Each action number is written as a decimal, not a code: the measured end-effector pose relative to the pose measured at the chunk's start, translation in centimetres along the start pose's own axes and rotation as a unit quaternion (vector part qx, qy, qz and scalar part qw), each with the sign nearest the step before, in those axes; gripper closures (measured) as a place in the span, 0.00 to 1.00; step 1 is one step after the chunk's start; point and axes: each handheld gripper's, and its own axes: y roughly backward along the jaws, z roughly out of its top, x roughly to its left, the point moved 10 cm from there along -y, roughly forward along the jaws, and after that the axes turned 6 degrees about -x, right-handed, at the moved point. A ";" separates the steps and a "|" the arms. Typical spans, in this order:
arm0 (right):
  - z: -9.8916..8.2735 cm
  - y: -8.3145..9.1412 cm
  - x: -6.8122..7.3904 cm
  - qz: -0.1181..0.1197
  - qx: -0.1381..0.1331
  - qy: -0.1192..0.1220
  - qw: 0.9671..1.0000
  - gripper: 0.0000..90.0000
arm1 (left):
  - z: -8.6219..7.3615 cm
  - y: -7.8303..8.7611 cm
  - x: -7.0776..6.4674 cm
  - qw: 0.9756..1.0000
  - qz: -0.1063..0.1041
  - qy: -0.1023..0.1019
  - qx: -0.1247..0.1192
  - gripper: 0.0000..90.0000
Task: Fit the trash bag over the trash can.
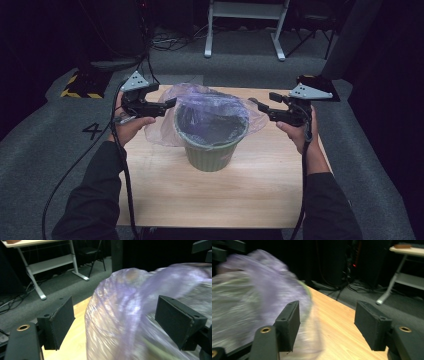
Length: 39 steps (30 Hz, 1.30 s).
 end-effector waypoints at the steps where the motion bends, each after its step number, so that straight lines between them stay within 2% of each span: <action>1: 0.0 0.4 0.6 0.014 -0.003 0.006 1.000 0.39 | 0.1 0.3 -0.3 1.000 -0.006 0.000 -0.004 0.17; 4: -0.4 1.6 2.5 0.050 0.000 0.035 0.998 0.37 | 0.0 1.2 -1.3 1.000 -0.017 -0.003 0.000 0.17; 7: -1.3 2.5 4.3 0.080 0.007 0.067 0.995 0.37 | -1.2 2.2 -3.9 0.998 -0.057 -0.039 -0.003 0.17; 10: -2.2 3.3 5.6 0.111 0.010 0.085 0.990 0.37 | -3.1 3.0 -6.5 0.994 -0.084 -0.072 0.016 0.17; 13: -3.0 3.5 6.2 0.121 0.021 0.101 0.987 0.35 | -4.9 3.5 -8.6 0.991 -0.106 -0.079 0.025 0.17; 16: -3.6 3.2 6.4 0.112 0.030 0.120 0.986 0.36 | -7.1 3.4 -9.9 0.989 -0.111 -0.089 0.042 0.17; 19: -4.1 2.6 6.3 0.093 0.041 0.140 0.985 0.45 | -8.9 2.5 -10.2 0.987 -0.102 -0.102 0.068 0.18; 20: -4.3 2.3 6.3 0.089 0.044 0.145 0.984 0.52 | -9.3 2.1 -10.0 0.988 -0.093 -0.102 0.072 0.19; 22: -4.7 2.0 6.3 0.085 0.048 0.152 0.984 0.63 | -9.8 1.5 -9.7 0.988 -0.088 -0.101 0.078 0.32; 23: -4.9 1.8 6.3 0.088 0.048 0.153 0.983 0.66 | -9.9 1.2 -9.4 0.988 -0.076 -0.104 0.082 0.37; 24: -5.0 1.6 6.3 0.088 0.049 0.152 0.983 0.70 | -10.1 0.9 -9.0 0.988 -0.065 -0.109 0.088 0.46; 26: -5.3 1.4 6.2 0.088 0.050 0.156 0.983 0.83 | -10.2 0.6 -8.7 0.988 -0.057 -0.119 0.084 0.65; 27: -5.4 1.3 6.3 0.090 0.049 0.157 0.982 0.88 | -10.3 0.5 -8.5 0.987 -0.056 -0.120 0.088 0.77; 30: -5.8 1.1 6.7 0.097 0.048 0.168 0.980 1.00 | -10.7 0.5 -8.6 0.986 -0.065 -0.128 0.088 0.97; 32: -6.2 1.3 7.0 0.107 0.050 0.169 0.979 1.00 | -11.2 0.7 -9.0 0.983 -0.080 -0.136 0.094 1.00; 36: -7.6 1.6 7.3 0.120 0.064 0.170 0.976 1.00 | -12.5 0.8 -9.7 0.976 -0.094 -0.159 0.116 1.00; 39: -8.7 1.6 7.4 0.126 0.077 0.167 0.975 1.00 | -13.3 0.7 -9.8 0.974 -0.099 -0.159 0.125 1.00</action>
